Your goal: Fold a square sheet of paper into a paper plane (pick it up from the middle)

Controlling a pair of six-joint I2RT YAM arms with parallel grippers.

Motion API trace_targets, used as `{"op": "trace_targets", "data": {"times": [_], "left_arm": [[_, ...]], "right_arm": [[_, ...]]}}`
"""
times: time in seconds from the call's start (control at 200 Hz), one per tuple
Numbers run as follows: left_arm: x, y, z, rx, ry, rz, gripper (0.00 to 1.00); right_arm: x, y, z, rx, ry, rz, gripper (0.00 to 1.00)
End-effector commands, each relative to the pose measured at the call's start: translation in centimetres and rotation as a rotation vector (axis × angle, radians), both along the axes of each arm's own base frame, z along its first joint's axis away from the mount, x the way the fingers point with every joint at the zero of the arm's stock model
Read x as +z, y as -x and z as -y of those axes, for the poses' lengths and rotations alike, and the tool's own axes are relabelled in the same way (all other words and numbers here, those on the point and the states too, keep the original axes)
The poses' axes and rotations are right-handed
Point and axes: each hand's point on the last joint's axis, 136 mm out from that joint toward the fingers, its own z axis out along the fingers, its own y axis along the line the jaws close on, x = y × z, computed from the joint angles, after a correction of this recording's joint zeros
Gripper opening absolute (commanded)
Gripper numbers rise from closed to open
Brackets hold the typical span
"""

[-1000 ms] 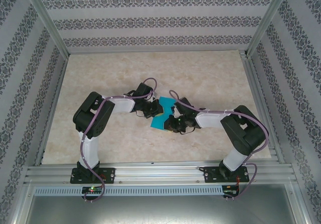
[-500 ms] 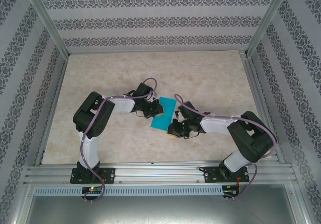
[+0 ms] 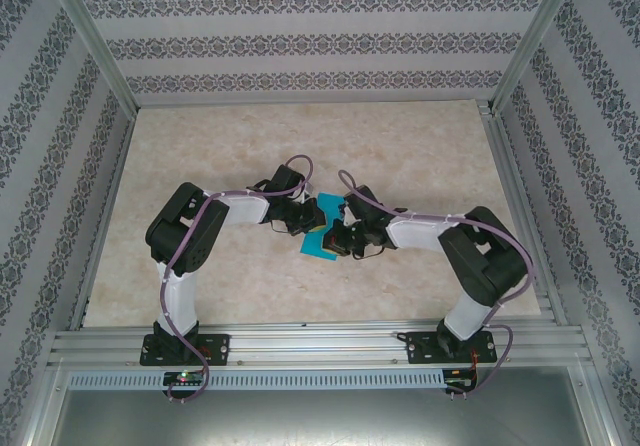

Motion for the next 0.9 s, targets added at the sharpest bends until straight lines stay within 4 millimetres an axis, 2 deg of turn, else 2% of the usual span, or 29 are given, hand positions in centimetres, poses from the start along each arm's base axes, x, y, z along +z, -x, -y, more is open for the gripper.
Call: {"op": "trace_targets", "data": {"times": [0.0, 0.11, 0.225, 0.29, 0.465, 0.545, 0.669, 0.789, 0.899], "left_arm": [[-3.1, 1.0, -1.6, 0.011, -0.091, -0.065, 0.1], [-2.9, 0.9, -1.5, 0.009, -0.093, -0.061, 0.1], [-2.8, 0.8, -1.5, 0.005, -0.093, -0.054, 0.1], [-2.6, 0.7, -1.5, 0.006, -0.093, -0.049, 0.1], [-2.7, 0.6, -1.5, 0.014, -0.093, -0.052, 0.1], [-2.7, 0.6, -1.4, 0.014, -0.092, -0.05, 0.1], [-2.6, 0.7, -1.4, 0.011, -0.088, -0.053, 0.1], [-2.4, 0.6, -1.4, 0.009, -0.088, -0.047, 0.1], [-2.4, 0.5, -1.5, 0.014, -0.094, -0.042, 0.1]], "right_arm": [[-2.0, 0.5, 1.4, -0.016, 0.058, -0.05, 0.0], [-3.6, 2.0, 2.8, -0.02, 0.096, -0.091, 0.0], [-3.7, 2.5, 3.2, -0.022, 0.077, -0.099, 0.0], [-3.1, 2.3, 2.9, -0.013, 0.044, -0.086, 0.01], [1.0, 0.2, 1.1, -0.004, -0.07, 0.008, 0.03], [1.6, -0.5, 0.9, -0.007, -0.072, 0.027, 0.03], [0.4, -0.7, 1.2, -0.019, -0.044, 0.008, 0.03], [-2.1, 0.4, 2.3, -0.027, 0.013, -0.043, 0.03], [-3.5, 1.5, 3.1, -0.031, 0.037, -0.079, 0.03]]}}
